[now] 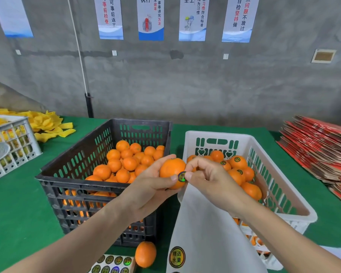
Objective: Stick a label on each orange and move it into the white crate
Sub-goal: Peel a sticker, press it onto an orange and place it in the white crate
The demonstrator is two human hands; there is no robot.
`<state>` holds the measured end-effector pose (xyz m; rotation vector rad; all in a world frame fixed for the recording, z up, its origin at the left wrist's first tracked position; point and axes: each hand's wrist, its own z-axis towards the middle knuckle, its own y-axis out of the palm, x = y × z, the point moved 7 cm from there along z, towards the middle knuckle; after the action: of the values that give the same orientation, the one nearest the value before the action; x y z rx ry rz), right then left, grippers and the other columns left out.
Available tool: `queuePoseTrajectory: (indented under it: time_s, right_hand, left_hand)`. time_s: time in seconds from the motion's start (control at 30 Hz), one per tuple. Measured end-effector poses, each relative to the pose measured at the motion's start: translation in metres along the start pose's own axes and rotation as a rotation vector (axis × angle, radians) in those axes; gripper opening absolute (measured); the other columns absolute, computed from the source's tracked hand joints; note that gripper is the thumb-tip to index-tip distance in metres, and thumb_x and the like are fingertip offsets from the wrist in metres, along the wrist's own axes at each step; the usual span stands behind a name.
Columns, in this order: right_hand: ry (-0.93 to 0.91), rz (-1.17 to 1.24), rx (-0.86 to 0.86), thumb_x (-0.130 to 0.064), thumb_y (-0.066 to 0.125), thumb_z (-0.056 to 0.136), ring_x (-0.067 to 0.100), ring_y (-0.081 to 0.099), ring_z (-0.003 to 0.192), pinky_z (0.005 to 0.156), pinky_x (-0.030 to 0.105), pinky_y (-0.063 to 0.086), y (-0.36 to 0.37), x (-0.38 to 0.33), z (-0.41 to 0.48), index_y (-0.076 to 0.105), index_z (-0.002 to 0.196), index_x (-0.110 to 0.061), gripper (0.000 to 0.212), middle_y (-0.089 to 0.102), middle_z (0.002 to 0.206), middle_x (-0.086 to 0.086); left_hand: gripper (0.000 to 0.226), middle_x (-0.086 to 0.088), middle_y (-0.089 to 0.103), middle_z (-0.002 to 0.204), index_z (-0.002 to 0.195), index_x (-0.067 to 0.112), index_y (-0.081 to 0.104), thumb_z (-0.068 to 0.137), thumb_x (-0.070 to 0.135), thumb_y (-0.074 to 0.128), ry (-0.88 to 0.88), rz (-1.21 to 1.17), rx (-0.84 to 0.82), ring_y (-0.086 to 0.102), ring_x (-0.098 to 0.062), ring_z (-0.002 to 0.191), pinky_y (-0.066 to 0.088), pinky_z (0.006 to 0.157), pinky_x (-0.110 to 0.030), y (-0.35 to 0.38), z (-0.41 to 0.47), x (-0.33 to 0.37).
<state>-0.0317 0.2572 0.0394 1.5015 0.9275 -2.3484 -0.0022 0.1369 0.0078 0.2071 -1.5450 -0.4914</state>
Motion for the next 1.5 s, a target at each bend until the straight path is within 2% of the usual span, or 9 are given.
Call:
queuePoseTrajectory:
  time_s: [0.33,0.57,0.8,0.9,0.97,1.07,1.17,1.33,1.5]
  right_hand:
    - [0.023,-0.143,0.014,-0.015,0.054,0.094,0.000,0.041,0.048,0.051,0.015,0.032,-0.007,-0.002,-0.001,0.054,0.077,-0.023,0.019,0.046,0.048,-0.015]
    - [-0.038,-0.341,0.139,-0.021,0.054,0.091,0.017,0.057,0.074,0.072,0.042,0.049,-0.003,-0.009,0.001,0.053,0.081,-0.023,0.011,0.064,0.077,0.005]
    - [-0.122,-0.325,0.294,-0.027,0.053,0.091,0.010,0.053,0.063,0.056,0.032,0.042,0.004,-0.012,-0.007,0.050,0.089,-0.026,0.005,0.059,0.068,-0.001]
    - [-0.079,-0.203,0.328,-0.035,0.063,0.084,0.008,0.053,0.060,0.051,0.021,0.041,0.002,-0.013,-0.006,0.040,0.109,-0.040,0.034,0.056,0.064,-0.001]
    - [0.058,-0.137,0.307,-0.048,0.071,0.071,0.005,0.057,0.074,0.062,0.017,0.046,-0.010,-0.004,0.000,0.032,0.123,-0.047,0.064,0.057,0.074,-0.007]
    - [0.171,-0.114,0.093,-0.056,0.066,0.073,0.009,0.057,0.102,0.089,0.032,0.050,-0.008,0.007,0.008,0.048,0.124,-0.040,0.057,0.060,0.111,0.000]
    - [0.173,-0.056,-0.047,-0.061,0.064,0.066,0.007,0.056,0.110,0.099,0.037,0.046,0.005,0.009,0.008,0.056,0.123,-0.035,0.064,0.062,0.116,-0.009]
    - [0.163,-0.074,0.054,-0.046,0.072,0.074,0.019,0.054,0.101,0.092,0.040,0.047,0.001,0.023,0.010,0.059,0.108,-0.032,0.039,0.058,0.110,0.009]
    - [0.114,-0.077,0.280,-0.043,0.071,0.077,0.010,0.050,0.091,0.078,0.022,0.043,-0.012,0.030,0.014,0.051,0.112,-0.030,0.043,0.054,0.108,0.009]
  left_hand:
    - [0.066,-0.022,0.054,0.133,0.132,0.019,0.046,0.071,0.005,0.067,0.003,0.053,0.039,0.059,-0.032,0.118,0.053,0.095,-0.037,0.003,0.006,-0.005]
    - [0.073,-0.021,0.057,0.129,0.138,0.018,0.039,0.073,0.006,0.071,0.017,0.123,0.035,0.063,-0.030,0.113,0.054,0.092,-0.034,0.003,0.005,-0.010]
    - [0.065,-0.015,0.065,0.117,0.132,0.021,0.046,0.074,0.012,0.072,0.019,0.130,0.044,0.066,-0.028,0.106,0.055,0.081,-0.030,0.000,0.006,-0.004]
    - [0.071,-0.018,0.062,0.125,0.134,0.021,0.046,0.071,0.016,0.078,0.003,0.147,-0.006,0.063,-0.031,0.112,0.055,0.087,-0.034,-0.003,0.004,0.003]
    - [0.089,-0.018,0.062,0.126,0.134,0.015,0.047,0.058,0.028,0.091,0.006,0.184,-0.052,0.061,-0.033,0.115,0.055,0.089,-0.036,-0.004,0.002,0.009]
    - [0.099,-0.018,0.065,0.121,0.128,0.005,0.053,0.045,0.041,0.094,0.012,0.248,-0.047,0.064,-0.031,0.111,0.056,0.085,-0.034,-0.008,0.002,0.015]
    - [0.108,-0.016,0.068,0.117,0.126,0.000,0.051,0.039,0.048,0.094,-0.012,0.302,0.023,0.066,-0.029,0.107,0.057,0.082,-0.034,-0.015,0.004,0.012]
    - [0.105,-0.013,0.067,0.119,0.130,0.006,0.051,0.046,0.054,0.090,-0.047,0.286,0.012,0.065,-0.027,0.109,0.056,0.084,-0.032,-0.014,0.006,-0.001]
    - [0.081,-0.019,0.067,0.118,0.113,0.007,0.070,0.053,0.058,0.086,-0.303,0.323,-0.089,0.064,-0.035,0.108,0.052,0.094,-0.045,-0.005,0.002,-0.024]
